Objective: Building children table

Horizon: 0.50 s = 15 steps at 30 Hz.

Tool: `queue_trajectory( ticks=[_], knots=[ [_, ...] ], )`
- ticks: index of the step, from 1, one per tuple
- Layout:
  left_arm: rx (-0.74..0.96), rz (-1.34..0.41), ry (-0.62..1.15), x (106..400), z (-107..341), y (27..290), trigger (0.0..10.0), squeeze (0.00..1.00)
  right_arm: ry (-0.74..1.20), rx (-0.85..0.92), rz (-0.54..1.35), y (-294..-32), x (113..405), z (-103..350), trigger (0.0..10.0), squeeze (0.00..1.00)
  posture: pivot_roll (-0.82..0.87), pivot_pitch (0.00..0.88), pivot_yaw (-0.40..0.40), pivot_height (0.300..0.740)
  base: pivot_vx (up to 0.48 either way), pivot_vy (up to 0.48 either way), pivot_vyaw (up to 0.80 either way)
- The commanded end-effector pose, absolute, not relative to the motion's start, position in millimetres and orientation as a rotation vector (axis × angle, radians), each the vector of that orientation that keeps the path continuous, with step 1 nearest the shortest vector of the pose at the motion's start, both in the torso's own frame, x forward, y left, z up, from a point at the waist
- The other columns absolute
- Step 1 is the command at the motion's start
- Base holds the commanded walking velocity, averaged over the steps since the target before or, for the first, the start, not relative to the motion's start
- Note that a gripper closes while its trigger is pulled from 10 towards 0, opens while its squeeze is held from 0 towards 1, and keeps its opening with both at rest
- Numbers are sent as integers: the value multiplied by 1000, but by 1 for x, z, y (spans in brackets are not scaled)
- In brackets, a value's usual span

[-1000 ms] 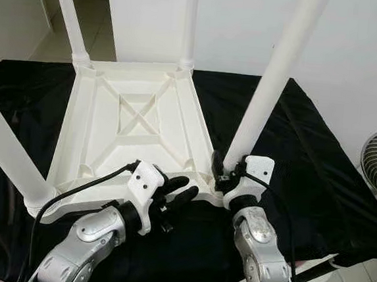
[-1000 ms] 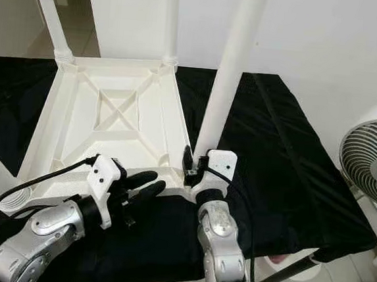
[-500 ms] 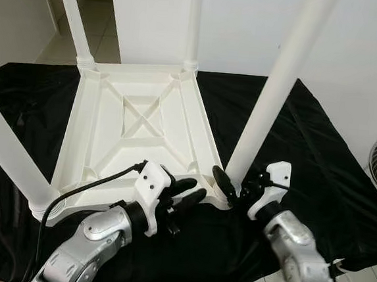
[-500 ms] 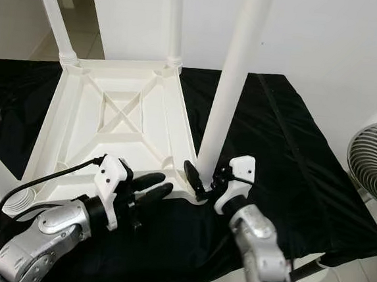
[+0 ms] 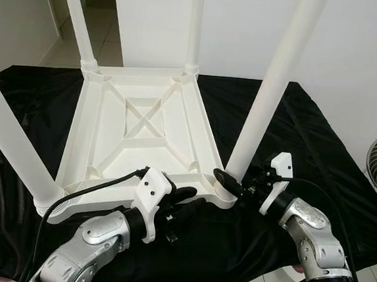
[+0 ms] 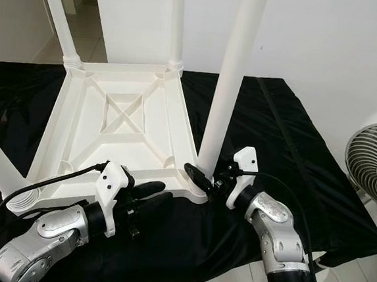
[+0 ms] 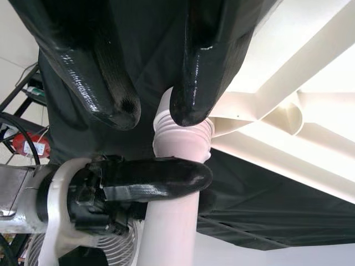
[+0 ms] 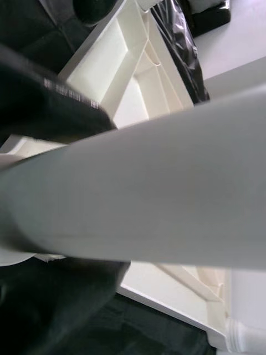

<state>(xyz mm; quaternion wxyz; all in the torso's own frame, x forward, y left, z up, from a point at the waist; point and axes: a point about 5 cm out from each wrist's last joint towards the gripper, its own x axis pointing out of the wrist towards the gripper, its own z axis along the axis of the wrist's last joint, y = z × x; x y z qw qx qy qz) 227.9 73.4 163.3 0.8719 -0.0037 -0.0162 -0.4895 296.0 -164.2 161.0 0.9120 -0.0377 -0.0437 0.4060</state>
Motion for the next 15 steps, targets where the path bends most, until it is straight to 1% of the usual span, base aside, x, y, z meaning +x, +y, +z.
queue_trajectory(
  ticks=[1, 4, 6, 10, 15],
  knots=[
    [-9, -1165, -24, 223, 161, 69, 10000, 0, -89, -74, 833, -168, 298, 161, 0, 0, -22, 74, 3, 740, 0, 0, 0],
    [-10, -1166, -12, 222, 160, 68, 10000, 0, -91, -80, 807, -170, 299, 160, 0, 0, -17, 70, -4, 740, 0, 0, 0],
    [14, -1138, 1, 226, 158, 70, 10000, 0, -69, -59, 731, -172, 300, 153, 0, 0, -17, 60, 4, 740, 0, 0, 0],
    [10, -1114, 4, 232, 160, 72, 10000, 0, -36, -20, 569, -171, 301, 144, 0, 0, -21, 61, 6, 740, 0, 0, 0],
    [-4, -1105, 43, 233, 158, 72, 10000, 0, -16, 9, 496, -166, 296, 138, 0, 0, -23, 64, 2, 740, 0, 0, 0]
  ],
)
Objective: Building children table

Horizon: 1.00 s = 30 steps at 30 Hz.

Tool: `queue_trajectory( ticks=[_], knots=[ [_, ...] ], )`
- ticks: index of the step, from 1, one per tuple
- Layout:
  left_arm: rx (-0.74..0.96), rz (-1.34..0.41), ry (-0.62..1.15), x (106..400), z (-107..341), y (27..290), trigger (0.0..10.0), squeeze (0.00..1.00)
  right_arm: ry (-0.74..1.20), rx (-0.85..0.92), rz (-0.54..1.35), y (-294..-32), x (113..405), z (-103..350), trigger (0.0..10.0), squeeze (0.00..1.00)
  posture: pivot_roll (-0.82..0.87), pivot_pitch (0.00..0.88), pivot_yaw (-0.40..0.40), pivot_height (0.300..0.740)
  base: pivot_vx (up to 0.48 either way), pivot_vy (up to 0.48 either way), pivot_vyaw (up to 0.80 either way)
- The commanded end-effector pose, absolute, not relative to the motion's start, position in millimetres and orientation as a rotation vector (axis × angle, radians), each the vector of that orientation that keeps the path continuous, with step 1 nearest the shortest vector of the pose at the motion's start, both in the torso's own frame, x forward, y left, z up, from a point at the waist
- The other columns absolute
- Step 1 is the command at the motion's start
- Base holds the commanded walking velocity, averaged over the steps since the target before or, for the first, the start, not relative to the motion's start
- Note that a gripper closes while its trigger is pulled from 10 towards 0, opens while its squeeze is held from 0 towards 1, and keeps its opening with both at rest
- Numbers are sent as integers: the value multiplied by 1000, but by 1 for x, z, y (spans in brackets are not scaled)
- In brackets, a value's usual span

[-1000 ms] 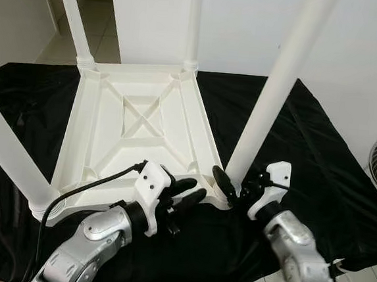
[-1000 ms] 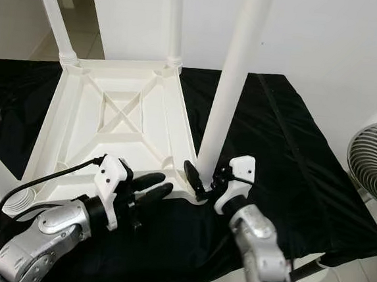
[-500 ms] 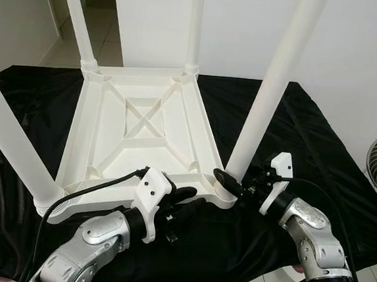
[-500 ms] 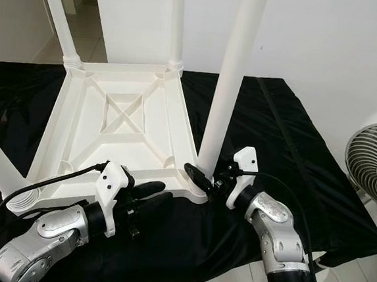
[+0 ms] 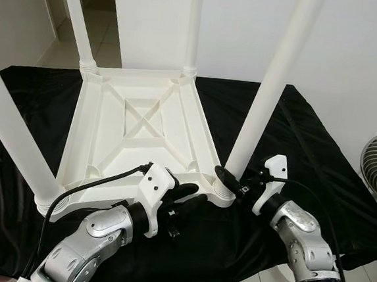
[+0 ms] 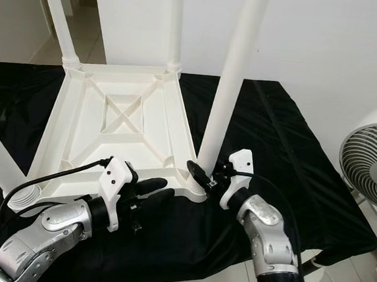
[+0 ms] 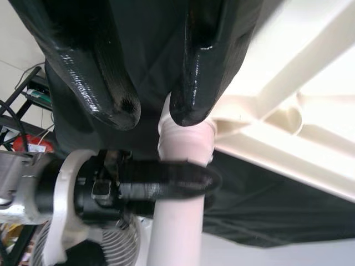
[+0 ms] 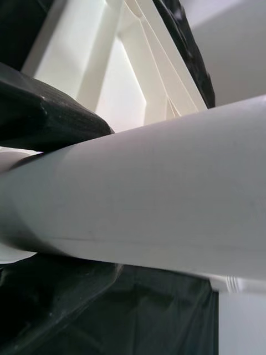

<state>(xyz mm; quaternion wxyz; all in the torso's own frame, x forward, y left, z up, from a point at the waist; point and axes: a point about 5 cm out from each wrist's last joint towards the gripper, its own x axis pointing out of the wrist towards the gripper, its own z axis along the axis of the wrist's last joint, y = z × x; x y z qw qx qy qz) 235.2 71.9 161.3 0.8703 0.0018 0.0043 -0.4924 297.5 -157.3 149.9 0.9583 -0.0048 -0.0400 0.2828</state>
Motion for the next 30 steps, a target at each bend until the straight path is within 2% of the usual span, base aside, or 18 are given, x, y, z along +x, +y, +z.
queue_trajectory(
  ticks=[1, 8, 11, 13, 16, 23, 24, 26, 27, 29, 30],
  knots=[
    [-4, -1105, 43, 233, 158, 72, 10000, 0, -16, 9, 496, -166, 296, 138, 0, 0, -23, 64, 2, 740, 0, 0, 0],
    [4, -1072, 48, 238, 157, 73, 10000, 0, -2, 71, 368, -154, 292, 130, 0, 0, -22, 58, 10, 740, 0, 0, 0],
    [23, -1061, 52, 242, 153, 73, 10000, 0, 15, 109, 172, -146, 291, 123, 0, 0, -31, 52, 13, 740, 0, 0, 0],
    [23, -1061, 52, 242, 153, 73, 10000, 0, 15, 109, 172, -146, 291, 123, 0, 0, -31, 52, 13, 740, 0, 0, 0],
    [17, -1054, 51, 244, 152, 68, 10000, 0, 21, 118, 33, -143, 290, 123, 0, 0, -26, 62, 9, 740, 0, 0, 0],
    [16, -1015, 53, 249, 150, 70, 10000, 0, 41, 66, -49, -136, 289, 121, 0, 0, -36, 67, 19, 740, 0, 0, 0],
    [19, -998, 47, 250, 150, 71, 10000, 0, 46, 79, -51, -134, 290, 120, 4275, 0, -35, 56, 20, 740, 0, 0, 0],
    [21, -987, 42, 252, 151, 73, 10000, 0, 50, 90, -52, -132, 290, 120, 4275, 0, -35, 52, 20, 740, 0, 0, 0],
    [28, -974, 35, 253, 151, 74, 10000, 0, 37, 94, -18, -130, 290, 121, 10000, 0, -34, 43, 19, 740, 0, 0, 0],
    [26, -962, 30, 254, 151, 74, 10000, 0, 21, 100, 22, -128, 290, 123, 10000, 0, -34, 41, 22, 740, 0, 0, 0],
    [24, -957, 25, 254, 152, 75, 10000, 0, 1, 115, 60, -128, 290, 126, 10000, 1000, -35, 38, 23, 740, 0, 0, 0]
  ],
)
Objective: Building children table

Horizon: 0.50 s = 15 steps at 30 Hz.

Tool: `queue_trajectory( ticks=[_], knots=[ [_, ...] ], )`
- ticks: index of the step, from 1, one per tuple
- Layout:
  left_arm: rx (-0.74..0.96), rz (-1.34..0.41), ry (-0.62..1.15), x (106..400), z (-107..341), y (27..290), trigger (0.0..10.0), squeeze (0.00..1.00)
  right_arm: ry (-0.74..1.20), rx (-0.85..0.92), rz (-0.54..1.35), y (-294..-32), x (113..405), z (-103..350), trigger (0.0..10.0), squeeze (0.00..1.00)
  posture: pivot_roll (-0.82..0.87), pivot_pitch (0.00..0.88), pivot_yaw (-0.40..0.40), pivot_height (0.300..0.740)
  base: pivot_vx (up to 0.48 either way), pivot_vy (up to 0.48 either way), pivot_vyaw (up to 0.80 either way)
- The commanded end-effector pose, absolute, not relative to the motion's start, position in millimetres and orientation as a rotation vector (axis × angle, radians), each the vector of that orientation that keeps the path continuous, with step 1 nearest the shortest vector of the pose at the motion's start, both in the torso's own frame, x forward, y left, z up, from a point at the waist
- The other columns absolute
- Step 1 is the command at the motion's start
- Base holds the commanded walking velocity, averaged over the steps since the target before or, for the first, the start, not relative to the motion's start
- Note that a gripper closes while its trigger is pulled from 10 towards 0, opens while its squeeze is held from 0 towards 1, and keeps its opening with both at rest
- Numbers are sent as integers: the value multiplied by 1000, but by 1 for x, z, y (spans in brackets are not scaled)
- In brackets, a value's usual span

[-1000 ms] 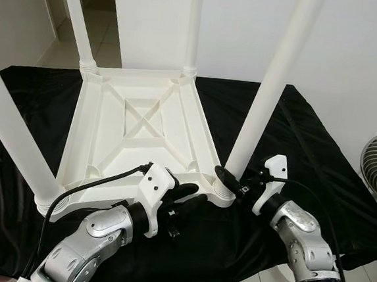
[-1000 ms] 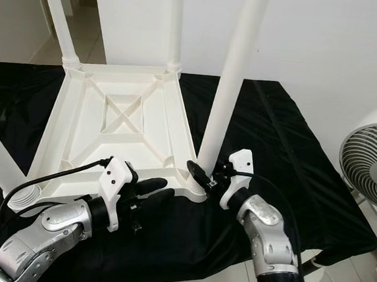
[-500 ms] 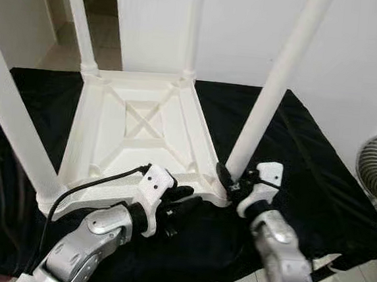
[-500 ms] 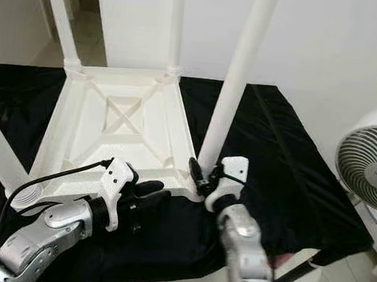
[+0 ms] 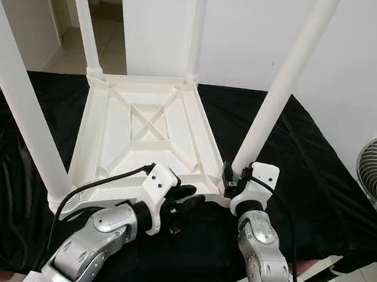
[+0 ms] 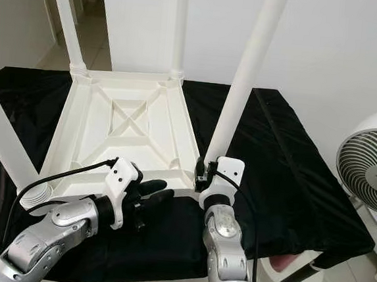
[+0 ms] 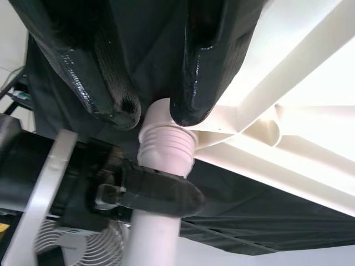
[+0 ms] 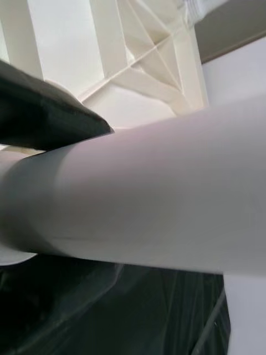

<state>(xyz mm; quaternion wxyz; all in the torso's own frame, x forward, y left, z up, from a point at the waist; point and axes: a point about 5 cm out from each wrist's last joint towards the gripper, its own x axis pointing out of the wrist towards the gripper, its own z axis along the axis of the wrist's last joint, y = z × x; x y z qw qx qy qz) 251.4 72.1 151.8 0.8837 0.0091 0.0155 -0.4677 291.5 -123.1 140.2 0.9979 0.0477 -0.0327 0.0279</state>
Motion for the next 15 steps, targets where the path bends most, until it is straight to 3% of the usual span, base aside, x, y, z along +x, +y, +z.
queue_trajectory(
  ticks=[1, 7, 8, 15],
  knots=[
    [21, -955, 24, 254, 152, 75, 10000, 0, -17, 125, 98, -128, 290, 129, 10000, 1000, -36, 34, 22, 740, 0, 0, 0],
    [25, -964, 25, 254, 150, 75, 10000, 0, -57, 115, 210, -139, 293, 137, 10000, 1000, -38, 25, 19, 740, 0, 0, 0],
    [41, -985, 2, 254, 151, 74, 10000, 0, -70, 61, 342, -149, 297, 145, 10000, 0, -40, 21, 18, 740, 0, 0, 0],
    [70, -1032, 12, 252, 148, 72, 10000, 0, -82, -47, 590, -158, 302, 152, 10000, 0, -28, 0, 18, 740, 0, 0, 0]
  ],
)
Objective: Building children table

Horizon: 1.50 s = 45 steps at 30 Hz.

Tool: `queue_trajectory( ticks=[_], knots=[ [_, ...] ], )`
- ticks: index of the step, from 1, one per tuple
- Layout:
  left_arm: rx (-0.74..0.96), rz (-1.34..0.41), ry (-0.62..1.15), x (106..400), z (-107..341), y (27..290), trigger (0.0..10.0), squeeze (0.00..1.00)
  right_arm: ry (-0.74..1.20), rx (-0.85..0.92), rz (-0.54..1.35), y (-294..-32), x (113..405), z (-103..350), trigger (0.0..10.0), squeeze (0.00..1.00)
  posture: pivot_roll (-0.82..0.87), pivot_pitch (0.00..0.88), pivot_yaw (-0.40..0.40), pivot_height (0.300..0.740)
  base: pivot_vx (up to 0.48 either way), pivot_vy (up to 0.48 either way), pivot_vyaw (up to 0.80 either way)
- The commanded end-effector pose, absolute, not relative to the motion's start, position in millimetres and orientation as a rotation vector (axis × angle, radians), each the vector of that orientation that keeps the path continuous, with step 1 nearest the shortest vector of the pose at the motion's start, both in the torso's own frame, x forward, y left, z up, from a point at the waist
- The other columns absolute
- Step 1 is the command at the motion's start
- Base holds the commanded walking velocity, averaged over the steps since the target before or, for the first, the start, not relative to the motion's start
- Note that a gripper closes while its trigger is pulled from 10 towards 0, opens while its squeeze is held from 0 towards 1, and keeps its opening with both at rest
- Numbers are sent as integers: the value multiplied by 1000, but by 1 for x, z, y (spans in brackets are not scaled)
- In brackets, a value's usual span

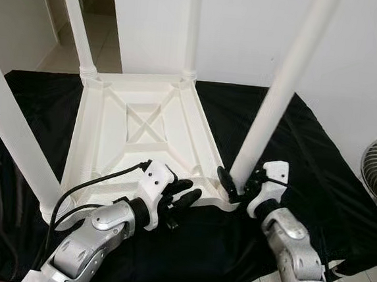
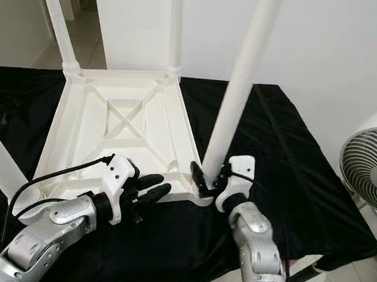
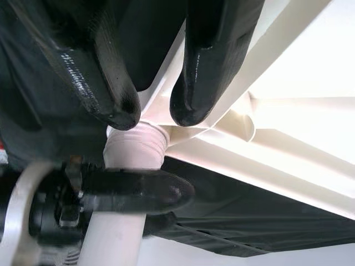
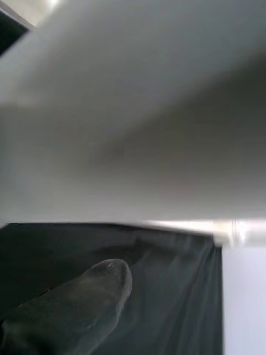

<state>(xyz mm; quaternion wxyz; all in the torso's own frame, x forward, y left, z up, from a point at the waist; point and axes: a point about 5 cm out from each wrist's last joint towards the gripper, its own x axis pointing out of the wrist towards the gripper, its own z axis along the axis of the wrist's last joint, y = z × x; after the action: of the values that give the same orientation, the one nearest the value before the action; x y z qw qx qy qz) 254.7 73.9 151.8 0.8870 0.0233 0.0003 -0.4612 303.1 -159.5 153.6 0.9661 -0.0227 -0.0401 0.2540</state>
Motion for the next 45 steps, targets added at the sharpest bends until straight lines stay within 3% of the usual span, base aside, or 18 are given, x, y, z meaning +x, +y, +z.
queue_trajectory(
  ticks=[1, 6, 7, 11, 12, 20, 30, 45],
  knots=[
    [72, -1036, 12, 252, 148, 71, 10000, 0, -81, -57, 638, -158, 302, 152, 10000, 0, -28, 0, 18, 740, 0, 0, 0],
    [79, -1053, 14, 251, 149, 70, 10000, 0, -73, -88, 720, -161, 305, 154, 10000, 0, -19, 0, 16, 740, 0, 0, 0],
    [71, -1055, 16, 250, 149, 71, 10000, 0, -67, -96, 768, -159, 308, 154, 8902, 0, -8, 0, 12, 740, 0, 0, 0],
    [60, -1055, 18, 249, 149, 71, 10000, 0, -58, -104, 823, -156, 311, 154, 8902, 0, -8, 0, 12, 740, 0, 0, 0],
    [65, -1050, 14, 249, 148, 70, 10000, 0, -45, -114, 848, -154, 312, 151, 0, 0, 8, 0, 3, 740, 0, 0, 0],
    [52, -1025, 3, 246, 148, 66, 10000, 0, -2, -104, 857, -157, 313, 139, 0, 0, 32, 0, -16, 740, 0, 0, 0],
    [54, -1028, 3, 248, 148, 66, 10000, 0, 26, -94, 727, -165, 318, 129, 0, 0, 20, 0, -13, 740, 0, 0, 0],
    [46, -1043, 3, 248, 147, 61, 10000, 0, -21, 63, 288, -136, 305, 121, 0, 0, -12, 0, 11, 740, 0, 0, 0]
  ],
)
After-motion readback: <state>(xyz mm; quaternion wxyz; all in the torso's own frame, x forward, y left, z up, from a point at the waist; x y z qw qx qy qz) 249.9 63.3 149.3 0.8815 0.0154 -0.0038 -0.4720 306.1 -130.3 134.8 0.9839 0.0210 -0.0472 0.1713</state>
